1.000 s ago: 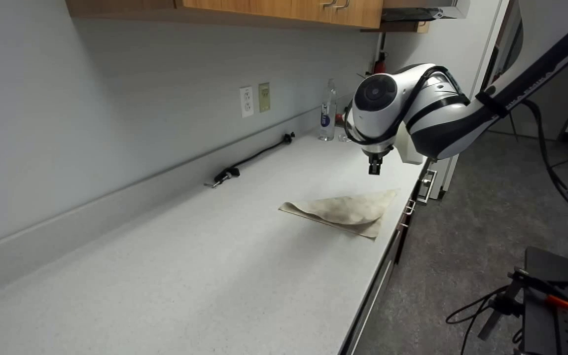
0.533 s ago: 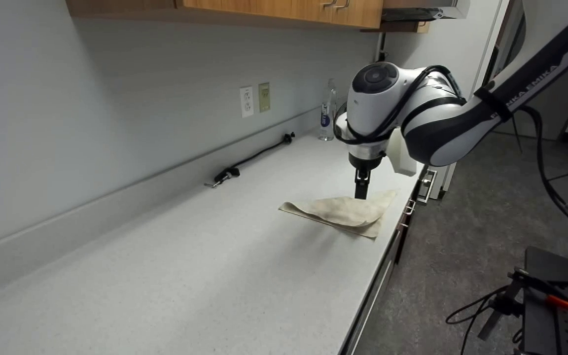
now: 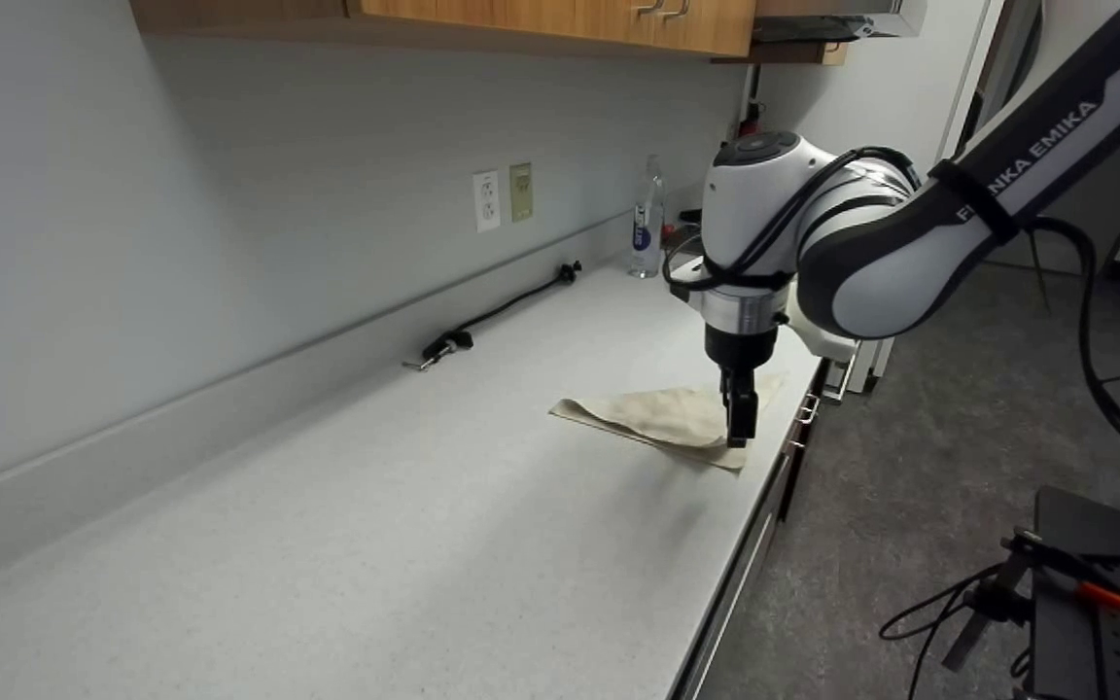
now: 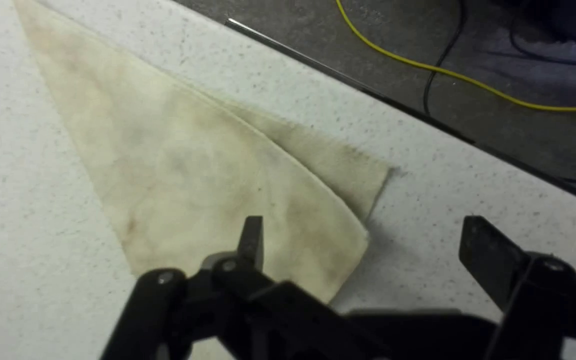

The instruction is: Unfold the white cloth

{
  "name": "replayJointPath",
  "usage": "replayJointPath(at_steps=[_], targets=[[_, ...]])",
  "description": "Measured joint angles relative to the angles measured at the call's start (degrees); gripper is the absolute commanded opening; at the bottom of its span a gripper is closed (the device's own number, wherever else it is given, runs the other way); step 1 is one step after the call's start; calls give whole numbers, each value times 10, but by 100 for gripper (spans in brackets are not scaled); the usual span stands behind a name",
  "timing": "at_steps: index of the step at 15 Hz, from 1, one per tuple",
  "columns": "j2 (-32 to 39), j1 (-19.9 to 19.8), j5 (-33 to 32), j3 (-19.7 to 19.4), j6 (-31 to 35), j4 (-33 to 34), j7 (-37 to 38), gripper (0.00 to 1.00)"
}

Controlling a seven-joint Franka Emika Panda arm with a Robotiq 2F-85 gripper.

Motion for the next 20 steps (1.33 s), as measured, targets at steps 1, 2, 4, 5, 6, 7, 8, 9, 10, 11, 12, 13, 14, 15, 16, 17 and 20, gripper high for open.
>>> replayJointPath(at_steps=[1,2,4,5,6,7,8,9,10,11,12,13,14,15,16,17,20], targets=[[0,-1,14,0,0,-4,-21,100],[0,-2,18,-1,0,-8,-35,100],[2,-2,17,-7,0,-10,-45,98],[3,-2,12,-11,0,-10,-45,96],[5,-2,7,-15,0,-9,-45,93],[7,-2,-1,-20,2,-8,-43,94],[11,-2,-9,-24,5,-7,-42,94],[16,-2,-14,-28,9,-5,-40,96],[21,-2,-19,-31,14,-4,-38,96],[28,-2,-21,-33,19,-2,-37,98],[36,-2,-21,-34,26,0,-36,97],[43,-2,-21,-34,32,2,-35,97],[51,-1,-21,-34,38,5,-35,91],[58,0,-21,-34,45,8,-35,78],[65,2,-21,-34,51,12,-35,66],[71,4,-21,-34,56,17,-35,58],[85,10,-24,-34,62,34,-35,34]])
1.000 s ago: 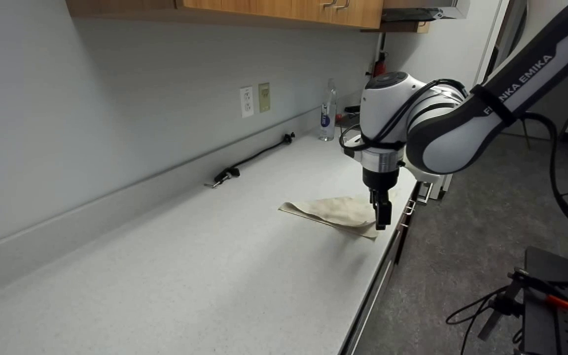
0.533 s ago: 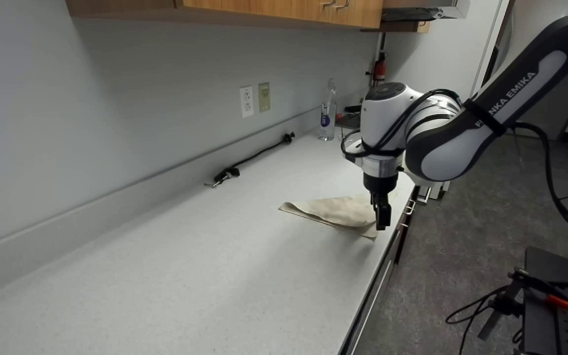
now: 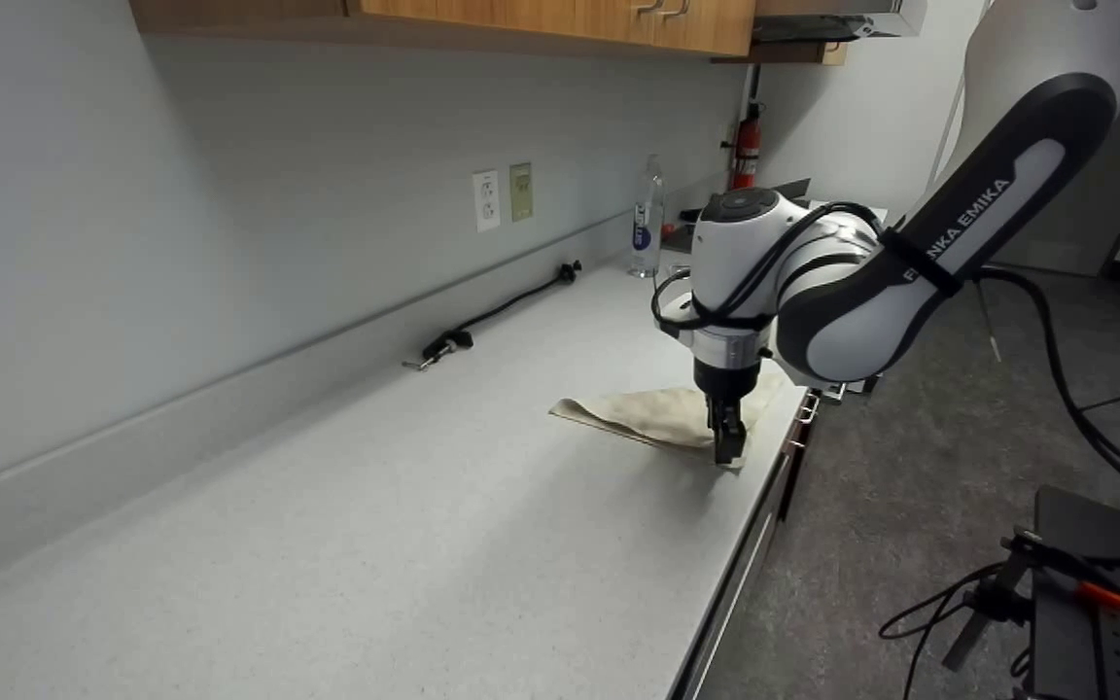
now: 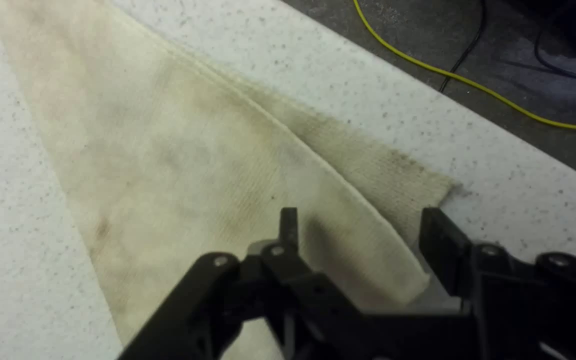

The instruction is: Unfold the white cloth

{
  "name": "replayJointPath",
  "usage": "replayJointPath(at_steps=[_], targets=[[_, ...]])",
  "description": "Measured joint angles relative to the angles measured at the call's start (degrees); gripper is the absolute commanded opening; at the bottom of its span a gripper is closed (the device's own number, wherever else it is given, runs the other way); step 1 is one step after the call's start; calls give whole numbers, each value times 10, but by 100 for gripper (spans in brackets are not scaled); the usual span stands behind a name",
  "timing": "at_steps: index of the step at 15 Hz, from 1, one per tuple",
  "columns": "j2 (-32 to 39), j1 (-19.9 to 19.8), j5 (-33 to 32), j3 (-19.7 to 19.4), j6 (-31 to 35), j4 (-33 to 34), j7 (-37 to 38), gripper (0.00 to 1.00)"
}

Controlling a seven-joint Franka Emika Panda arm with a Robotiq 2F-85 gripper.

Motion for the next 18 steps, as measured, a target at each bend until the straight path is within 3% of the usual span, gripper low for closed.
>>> replayJointPath(at_steps=[3,5,8,10,14,18], targets=[[3,3,-8,-1,0,13,0,11],[4,3,-8,-4,0,20,0,0],[5,4,-11,-9,0,26,0,0],[5,14,-46,-26,0,35,20,0],[7,51,-196,-83,-3,78,112,0],[30,56,-334,-97,-24,137,195,0]])
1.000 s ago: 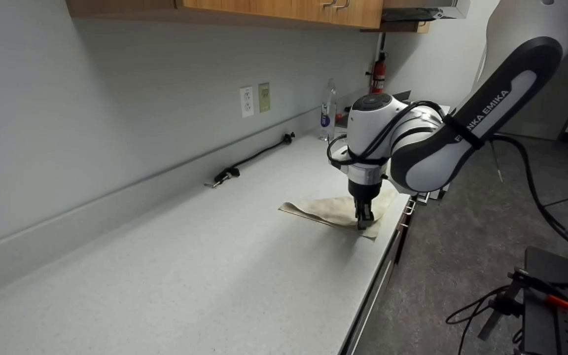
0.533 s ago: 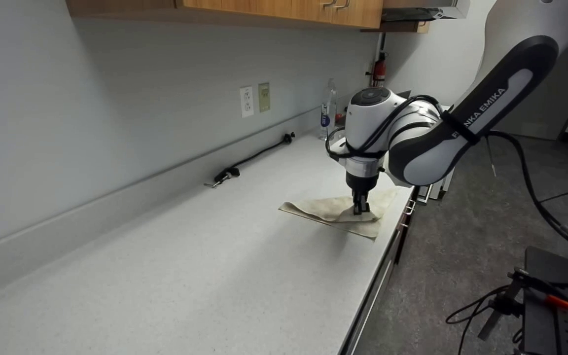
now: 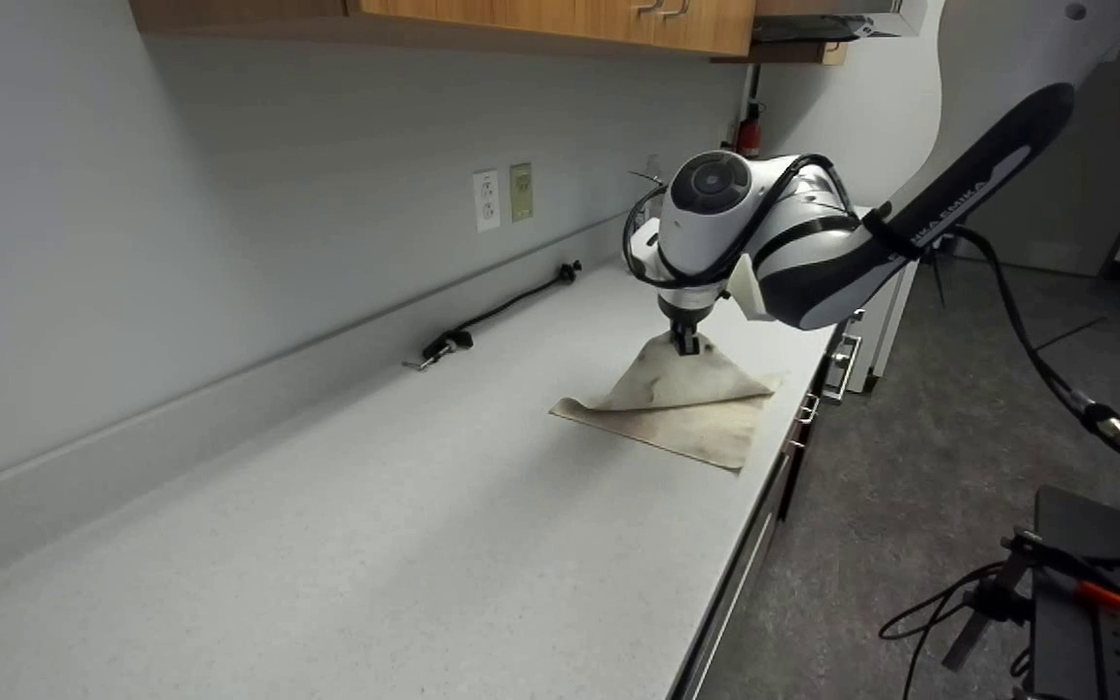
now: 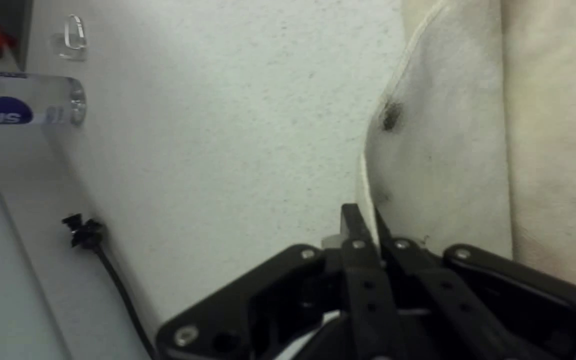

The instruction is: Unfold the white cloth

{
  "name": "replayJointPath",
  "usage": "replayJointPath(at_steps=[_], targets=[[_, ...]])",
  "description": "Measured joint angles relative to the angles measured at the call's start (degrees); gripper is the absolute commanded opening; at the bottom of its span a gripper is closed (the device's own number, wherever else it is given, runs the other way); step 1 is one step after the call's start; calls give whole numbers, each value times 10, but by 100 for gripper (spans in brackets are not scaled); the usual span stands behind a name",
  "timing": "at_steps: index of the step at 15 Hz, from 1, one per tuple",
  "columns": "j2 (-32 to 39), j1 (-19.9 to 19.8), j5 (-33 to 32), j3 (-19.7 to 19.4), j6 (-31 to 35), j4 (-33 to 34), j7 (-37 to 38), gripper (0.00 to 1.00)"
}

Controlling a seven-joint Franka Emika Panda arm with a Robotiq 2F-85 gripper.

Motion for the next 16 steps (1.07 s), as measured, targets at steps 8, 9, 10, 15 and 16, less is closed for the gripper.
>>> replayJointPath(at_steps=[8,9,10,15,16], targets=[[80,-3,-182,5,-83,112,135,0],[87,-3,-195,7,-93,121,146,0],[94,-4,-207,10,-104,129,156,0],[115,-7,-227,27,-159,153,188,49],[117,-8,-228,30,-168,156,191,58]])
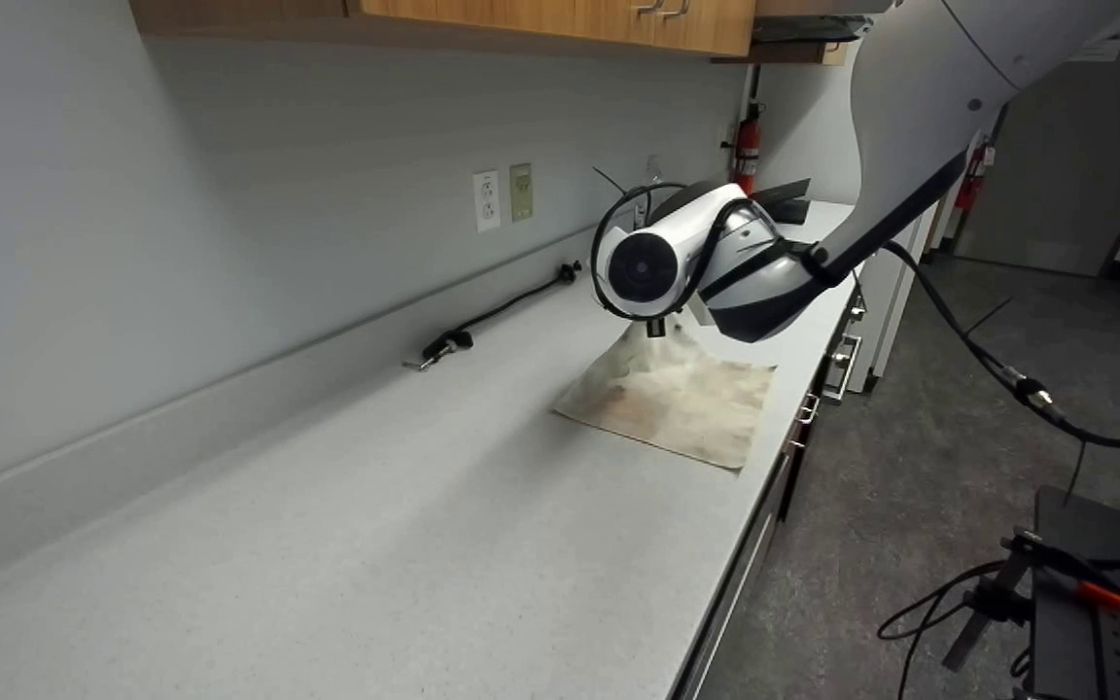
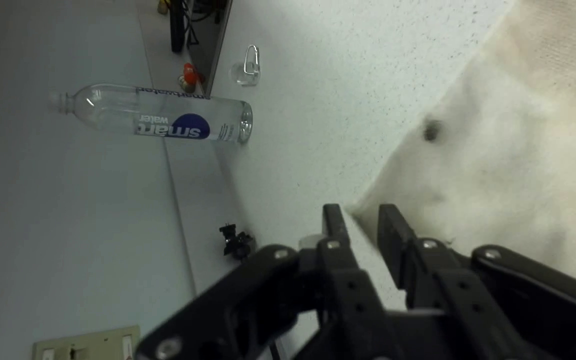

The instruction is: Unfold the white cloth

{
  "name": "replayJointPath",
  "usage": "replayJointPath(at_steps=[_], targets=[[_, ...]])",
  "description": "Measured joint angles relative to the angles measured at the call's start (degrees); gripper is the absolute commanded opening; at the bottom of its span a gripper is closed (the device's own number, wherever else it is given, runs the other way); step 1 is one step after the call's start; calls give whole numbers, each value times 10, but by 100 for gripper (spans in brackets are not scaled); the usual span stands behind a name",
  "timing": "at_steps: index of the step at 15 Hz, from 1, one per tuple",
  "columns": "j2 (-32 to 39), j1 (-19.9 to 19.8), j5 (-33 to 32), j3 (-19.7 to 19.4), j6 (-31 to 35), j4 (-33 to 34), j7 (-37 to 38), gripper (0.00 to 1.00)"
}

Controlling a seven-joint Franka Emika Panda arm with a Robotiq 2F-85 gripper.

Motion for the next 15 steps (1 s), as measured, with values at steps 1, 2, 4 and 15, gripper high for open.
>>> replayJointPath(at_steps=[1,2,4,15], targets=[[3,-1,0,3,-8,3,2,65],[4,-1,-1,4,-14,5,3,71],[6,-1,-2,6,-21,8,7,87],[22,-66,72,70,63,15,10,100]])
